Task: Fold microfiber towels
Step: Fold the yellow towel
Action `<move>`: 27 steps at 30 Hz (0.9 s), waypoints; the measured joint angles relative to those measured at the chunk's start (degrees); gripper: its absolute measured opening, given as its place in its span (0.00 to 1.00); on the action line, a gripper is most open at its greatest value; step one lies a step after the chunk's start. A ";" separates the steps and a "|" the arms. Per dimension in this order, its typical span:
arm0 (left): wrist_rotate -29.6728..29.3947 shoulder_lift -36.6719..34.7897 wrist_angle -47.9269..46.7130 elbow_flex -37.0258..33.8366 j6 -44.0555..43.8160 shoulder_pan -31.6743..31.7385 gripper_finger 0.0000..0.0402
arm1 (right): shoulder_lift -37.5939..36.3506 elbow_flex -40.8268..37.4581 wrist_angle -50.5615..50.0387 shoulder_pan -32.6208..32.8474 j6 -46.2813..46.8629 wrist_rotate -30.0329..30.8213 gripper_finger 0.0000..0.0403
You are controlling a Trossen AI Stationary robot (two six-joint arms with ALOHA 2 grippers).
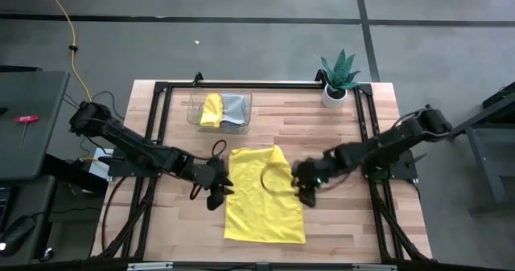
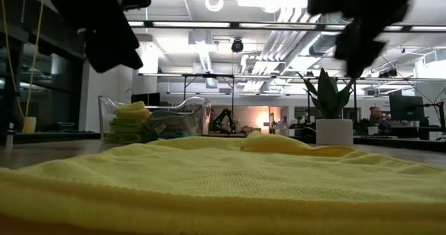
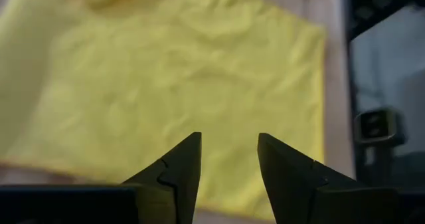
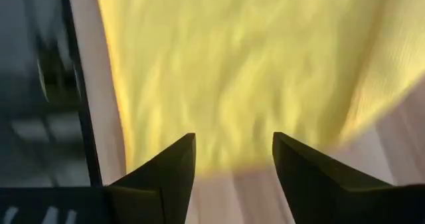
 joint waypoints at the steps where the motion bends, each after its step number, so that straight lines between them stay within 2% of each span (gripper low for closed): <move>1: 0.11 0.00 3.44 -1.53 -0.65 0.00 0.35 | -0.54 -2.36 5.27 -2.13 0.13 -0.35 0.47; 3: -0.99 0.02 9.16 -4.50 -2.22 -0.02 0.35 | -0.68 -5.33 13.00 -6.21 -0.25 -0.72 0.46; 7: -7.85 0.09 14.19 -8.18 -5.67 -0.02 0.35 | 1.71 -6.23 22.13 -14.12 -2.71 -1.23 0.44; 11: -12.58 0.15 14.69 -9.60 -7.82 -0.02 0.35 | 6.09 -2.41 22.63 -19.97 -8.63 -2.85 0.42; 16: -16.24 1.94 15.18 -10.09 -8.43 -0.02 0.31 | 12.81 4.34 19.18 -23.88 -17.48 -7.46 0.37; 19: -17.14 4.76 15.17 -10.09 -9.98 0.13 0.23 | 17.05 8.59 14.87 -24.86 -22.15 -7.88 0.28; 24: -16.41 11.21 15.36 -10.09 -17.38 1.35 0.03 | 23.74 13.75 11.27 -25.14 -24.32 -9.29 0.04; 27: -15.30 14.28 15.52 -10.09 -21.67 1.77 0.03 | 26.24 16.14 10.16 -25.14 -24.20 -8.19 0.04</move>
